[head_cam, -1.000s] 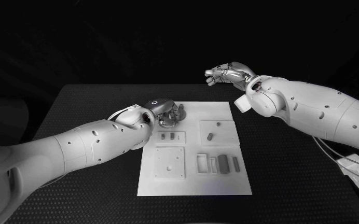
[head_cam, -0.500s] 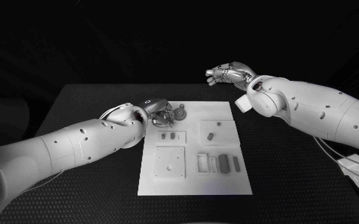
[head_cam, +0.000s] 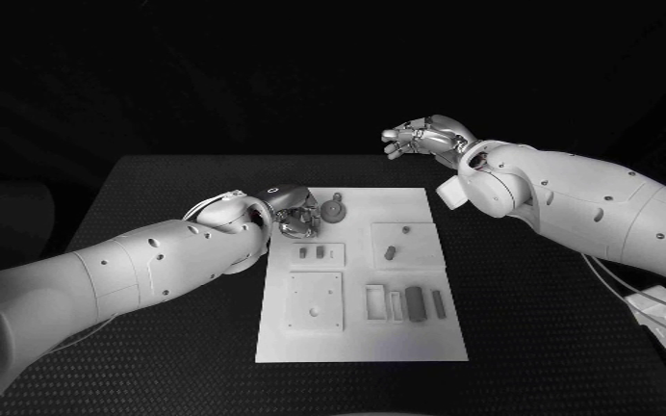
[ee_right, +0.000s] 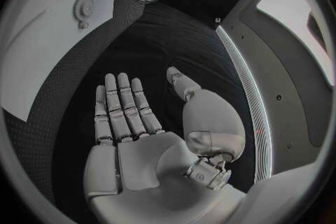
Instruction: Assemble the parts on the task board
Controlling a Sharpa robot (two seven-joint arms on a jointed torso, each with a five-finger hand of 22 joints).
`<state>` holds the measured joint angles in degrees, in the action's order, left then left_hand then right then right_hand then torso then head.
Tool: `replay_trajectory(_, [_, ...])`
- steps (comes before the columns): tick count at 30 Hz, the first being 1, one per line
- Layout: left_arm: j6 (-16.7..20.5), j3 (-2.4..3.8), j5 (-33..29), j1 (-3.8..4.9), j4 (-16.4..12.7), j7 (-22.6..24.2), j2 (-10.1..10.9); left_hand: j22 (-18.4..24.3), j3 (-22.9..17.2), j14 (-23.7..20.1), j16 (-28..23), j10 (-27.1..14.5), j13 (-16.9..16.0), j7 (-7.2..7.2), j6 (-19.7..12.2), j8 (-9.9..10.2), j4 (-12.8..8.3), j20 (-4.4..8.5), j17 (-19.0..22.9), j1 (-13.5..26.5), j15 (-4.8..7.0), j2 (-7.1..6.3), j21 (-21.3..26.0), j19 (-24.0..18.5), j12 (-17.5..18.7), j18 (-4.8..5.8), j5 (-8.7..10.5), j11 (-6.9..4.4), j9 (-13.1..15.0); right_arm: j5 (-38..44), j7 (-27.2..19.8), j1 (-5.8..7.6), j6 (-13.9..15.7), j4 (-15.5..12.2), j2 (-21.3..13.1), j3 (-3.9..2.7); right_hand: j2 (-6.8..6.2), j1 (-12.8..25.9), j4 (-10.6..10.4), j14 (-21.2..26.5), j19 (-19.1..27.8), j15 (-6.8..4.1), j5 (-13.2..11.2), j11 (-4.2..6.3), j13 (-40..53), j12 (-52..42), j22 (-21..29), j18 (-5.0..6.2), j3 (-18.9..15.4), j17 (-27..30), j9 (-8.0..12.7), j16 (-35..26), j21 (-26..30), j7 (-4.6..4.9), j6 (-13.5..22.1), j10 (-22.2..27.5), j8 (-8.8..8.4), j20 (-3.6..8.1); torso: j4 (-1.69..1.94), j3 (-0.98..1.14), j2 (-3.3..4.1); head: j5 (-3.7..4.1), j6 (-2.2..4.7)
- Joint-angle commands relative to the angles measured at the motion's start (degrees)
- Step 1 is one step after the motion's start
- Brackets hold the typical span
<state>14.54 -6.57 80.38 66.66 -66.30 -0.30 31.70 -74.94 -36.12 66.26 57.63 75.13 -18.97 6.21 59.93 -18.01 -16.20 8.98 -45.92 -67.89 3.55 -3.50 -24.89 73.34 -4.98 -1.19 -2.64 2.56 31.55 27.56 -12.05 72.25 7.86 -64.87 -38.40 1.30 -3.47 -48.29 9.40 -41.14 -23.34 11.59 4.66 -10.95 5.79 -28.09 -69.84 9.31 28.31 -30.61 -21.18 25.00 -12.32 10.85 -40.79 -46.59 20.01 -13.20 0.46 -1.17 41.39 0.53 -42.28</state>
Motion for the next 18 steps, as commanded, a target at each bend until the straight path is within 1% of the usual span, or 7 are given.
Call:
replay_trajectory(1, [-1.2, 0.02, 1.4, 0.06, 0.5, 0.4, -0.5, -0.4, -0.1, 0.3, 0.2, 0.4, -0.1, -0.01, 0.3, -0.2, 0.2, 0.03, -0.1, 0.1, -0.02, 0.44, -0.1, 0.2, -0.1, -4.47, -0.40, 0.16, 0.0, 0.3, -0.7, -0.03, -0.7, 0.0, 0.1, -0.02, 0.00, -0.5, -0.1, 0.3, -0.3, 0.11, -0.1, -0.10, -0.1, 0.1, -0.1, -0.90, -0.2, -0.1, 0.1, -0.4, 0.4, 2.25, 0.5, 0.1, 0.26, 0.05, -0.05, -0.01, 0.03, -0.03, -0.05])
replay_trajectory(8, [-1.4, 0.00, 1.6, 0.06, 1.0, 0.4, -0.9, -0.4, -0.1, 0.3, 0.2, 0.4, -0.1, -0.01, 0.3, -0.2, 0.2, 0.03, -0.1, 0.1, -0.02, 0.44, -0.1, 0.2, -0.1, -4.47, -0.40, 0.16, 0.0, 0.3, -0.8, -0.03, -0.7, 0.0, 0.1, -0.02, 0.00, -0.5, -0.1, 0.3, -0.3, 0.11, -0.1, -0.10, -0.1, 0.1, -0.1, -0.90, -0.2, -0.1, 0.1, -0.4, 0.4, 2.25, 0.5, 0.1, 0.26, 0.05, -0.07, 0.03, 0.02, -0.01, -0.13])
replay_trajectory(10, [-1.7, 0.00, 1.7, 0.06, 1.0, 0.3, -1.0, -1.0, 0.0, 0.8, 0.9, 0.5, -0.1, -0.02, 0.4, -0.2, 0.1, 0.23, -0.5, 0.1, 0.13, 0.49, -0.7, 0.8, 0.0, -4.56, -0.40, 0.05, 0.0, 0.3, -0.8, -0.03, -0.7, -0.1, 0.1, -0.02, 0.00, -0.5, -0.1, 0.3, -0.3, 0.11, -0.1, -0.10, -0.1, 0.1, -0.1, -0.90, -0.2, -0.1, 0.1, -0.4, 0.4, 2.25, 0.5, 0.1, 0.26, 0.05, -0.07, 0.03, 0.02, -0.01, -0.13])
replay_trajectory(18, [-3.0, -0.02, 2.8, 0.06, 1.0, -0.6, -1.0, -1.0, 0.0, 0.8, 0.9, 0.5, -0.1, -0.02, 0.4, -0.2, 0.1, 0.25, -0.6, 0.1, 0.15, 0.49, -0.7, 0.9, 0.0, -4.57, -0.40, 0.04, 0.0, 0.3, -0.7, -0.03, -0.6, -0.1, 0.0, -0.02, 0.00, -0.5, -0.1, 0.3, -0.3, 0.11, -0.1, -0.10, -0.1, 0.1, -0.1, -0.90, -0.2, -0.1, 0.1, -0.4, 0.4, 2.25, 0.5, 0.1, 0.27, 0.05, -0.06, 0.01, 0.01, -0.02, -0.16])
